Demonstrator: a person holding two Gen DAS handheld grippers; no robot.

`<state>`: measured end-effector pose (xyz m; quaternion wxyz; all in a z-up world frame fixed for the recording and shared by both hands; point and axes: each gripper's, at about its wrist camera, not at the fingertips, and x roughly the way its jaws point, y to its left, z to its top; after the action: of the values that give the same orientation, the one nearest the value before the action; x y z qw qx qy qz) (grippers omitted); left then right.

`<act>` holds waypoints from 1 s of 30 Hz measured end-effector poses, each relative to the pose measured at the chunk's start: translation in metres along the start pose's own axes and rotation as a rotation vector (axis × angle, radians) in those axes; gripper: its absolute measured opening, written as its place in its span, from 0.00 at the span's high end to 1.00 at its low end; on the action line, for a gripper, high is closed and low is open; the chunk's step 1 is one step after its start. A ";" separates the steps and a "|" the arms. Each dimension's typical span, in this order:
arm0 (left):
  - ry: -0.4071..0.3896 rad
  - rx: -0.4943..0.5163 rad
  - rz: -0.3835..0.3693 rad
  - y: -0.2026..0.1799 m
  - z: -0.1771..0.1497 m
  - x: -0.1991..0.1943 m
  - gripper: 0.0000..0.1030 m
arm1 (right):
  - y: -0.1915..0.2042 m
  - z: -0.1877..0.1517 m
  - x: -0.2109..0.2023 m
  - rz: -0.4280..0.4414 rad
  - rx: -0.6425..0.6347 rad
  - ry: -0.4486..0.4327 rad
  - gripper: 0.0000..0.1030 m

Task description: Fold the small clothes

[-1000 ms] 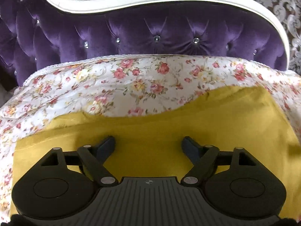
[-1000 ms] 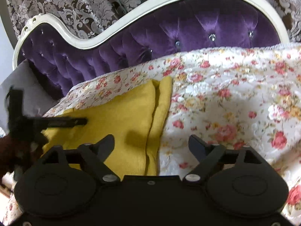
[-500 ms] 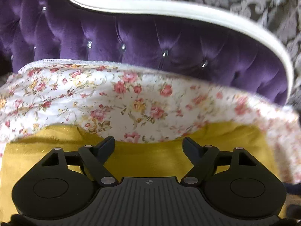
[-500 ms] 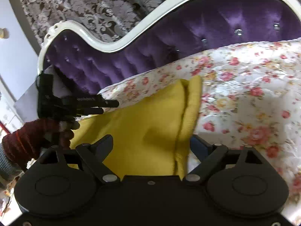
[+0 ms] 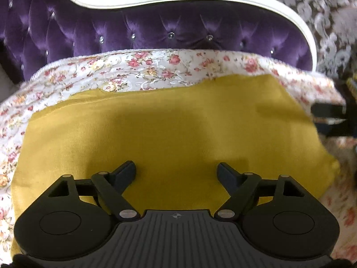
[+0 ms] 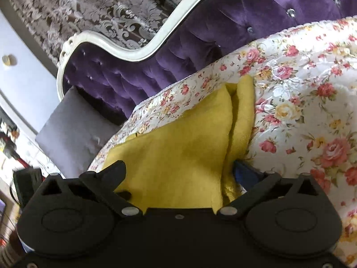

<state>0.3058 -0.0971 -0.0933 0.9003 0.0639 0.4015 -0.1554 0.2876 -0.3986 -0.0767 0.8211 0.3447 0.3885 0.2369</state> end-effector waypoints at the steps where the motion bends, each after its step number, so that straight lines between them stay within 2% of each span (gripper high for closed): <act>1: 0.002 0.016 0.012 -0.003 0.000 0.001 0.18 | 0.000 0.000 0.000 -0.002 0.013 -0.002 0.00; 4: 0.018 0.035 0.047 -0.011 0.000 0.003 0.16 | 0.003 -0.001 -0.001 -0.016 0.013 0.015 0.00; 9: 0.037 0.013 0.047 -0.013 0.002 0.006 0.11 | 0.017 -0.007 -0.003 -0.049 -0.075 0.072 0.01; 15: 0.062 -0.009 0.051 -0.012 0.006 0.009 0.10 | 0.039 -0.020 -0.006 -0.159 -0.191 0.086 0.01; 18: 0.063 -0.003 0.046 -0.012 0.006 0.009 0.11 | 0.046 -0.024 -0.007 -0.194 -0.228 0.098 0.07; 20: 0.050 0.000 0.035 -0.009 0.004 0.007 0.11 | 0.050 -0.023 -0.012 -0.223 -0.254 0.092 0.19; 23: 0.047 -0.010 0.028 -0.005 0.006 0.002 0.14 | 0.053 -0.019 -0.025 -0.245 -0.295 0.026 0.21; 24: 0.047 -0.021 0.025 -0.004 0.007 -0.002 0.19 | 0.054 -0.017 -0.027 -0.250 -0.304 0.010 0.21; 26: 0.040 -0.041 0.014 -0.001 0.009 -0.008 0.22 | 0.052 -0.013 -0.029 -0.255 -0.315 -0.018 0.21; 30: 0.076 -0.060 0.007 0.001 0.010 -0.007 0.22 | 0.039 -0.005 -0.017 -0.218 -0.259 0.004 0.27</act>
<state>0.3091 -0.0971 -0.0816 0.8864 0.0444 0.4397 -0.1376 0.2691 -0.3832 -0.0416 0.8786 0.1913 0.3916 0.1950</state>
